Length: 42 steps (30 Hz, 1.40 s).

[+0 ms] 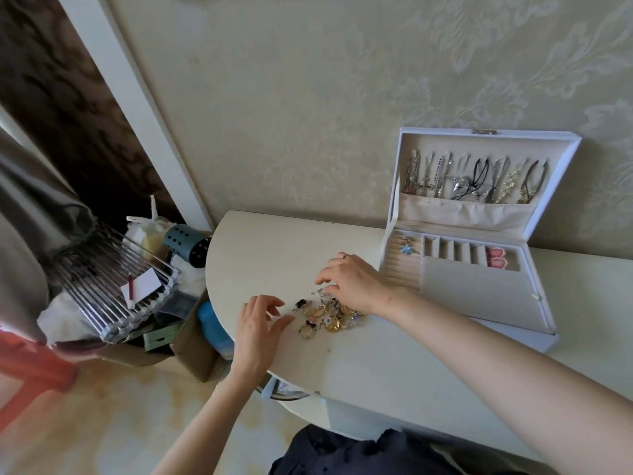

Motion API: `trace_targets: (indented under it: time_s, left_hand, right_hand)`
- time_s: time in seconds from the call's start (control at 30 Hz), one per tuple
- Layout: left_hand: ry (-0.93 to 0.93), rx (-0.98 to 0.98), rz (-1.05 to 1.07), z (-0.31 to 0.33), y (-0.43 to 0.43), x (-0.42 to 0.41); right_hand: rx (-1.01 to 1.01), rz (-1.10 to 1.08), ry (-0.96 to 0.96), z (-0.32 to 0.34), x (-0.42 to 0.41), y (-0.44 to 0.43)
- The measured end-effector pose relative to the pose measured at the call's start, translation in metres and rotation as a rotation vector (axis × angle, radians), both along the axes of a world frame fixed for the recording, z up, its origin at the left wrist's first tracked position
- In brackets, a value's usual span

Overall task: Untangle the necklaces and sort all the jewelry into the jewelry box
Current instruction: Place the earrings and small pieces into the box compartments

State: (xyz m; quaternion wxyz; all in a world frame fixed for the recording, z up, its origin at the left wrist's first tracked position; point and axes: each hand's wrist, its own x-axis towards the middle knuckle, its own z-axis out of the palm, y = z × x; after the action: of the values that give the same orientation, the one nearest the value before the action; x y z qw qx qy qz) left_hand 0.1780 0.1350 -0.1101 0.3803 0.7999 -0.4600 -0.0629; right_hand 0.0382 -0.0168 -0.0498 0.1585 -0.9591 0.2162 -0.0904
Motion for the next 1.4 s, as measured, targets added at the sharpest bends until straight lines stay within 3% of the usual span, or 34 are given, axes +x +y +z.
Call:
trace_targets:
  time_s: [0.23,0.4,0.63,0.83,1.07,1.27,1.4]
  left_hand:
    - [-0.035,0.183,0.019,-0.002,-0.006,0.009]
    - [-0.039,0.160,0.031,-0.005,-0.010,0.009]
    - [0.100,0.091,0.012,0.002,-0.011,0.005]
    - [0.194,-0.049,-0.023,0.014,-0.020,-0.001]
    - [0.439,-0.106,-0.124,0.042,-0.048,-0.034]
    - [0.660,-0.162,-0.269,0.063,-0.080,-0.066]
    - [0.686,-0.157,-0.364,0.073,-0.105,-0.087]
  right_hand:
    - [-0.083,-0.060,0.146,-0.013,0.028,0.004]
    - [-0.013,-0.103,0.112,-0.021,0.029,0.002]
    - [0.071,-0.115,0.091,-0.020,0.026,0.002]
    - [0.377,-0.192,-0.076,0.004,0.020,-0.006]
    - [0.871,-0.225,-0.243,0.029,-0.015,-0.020]
    - [1.012,-0.265,-0.358,0.038,-0.056,-0.041]
    - [1.011,-0.352,-0.459,0.042,-0.081,-0.053]
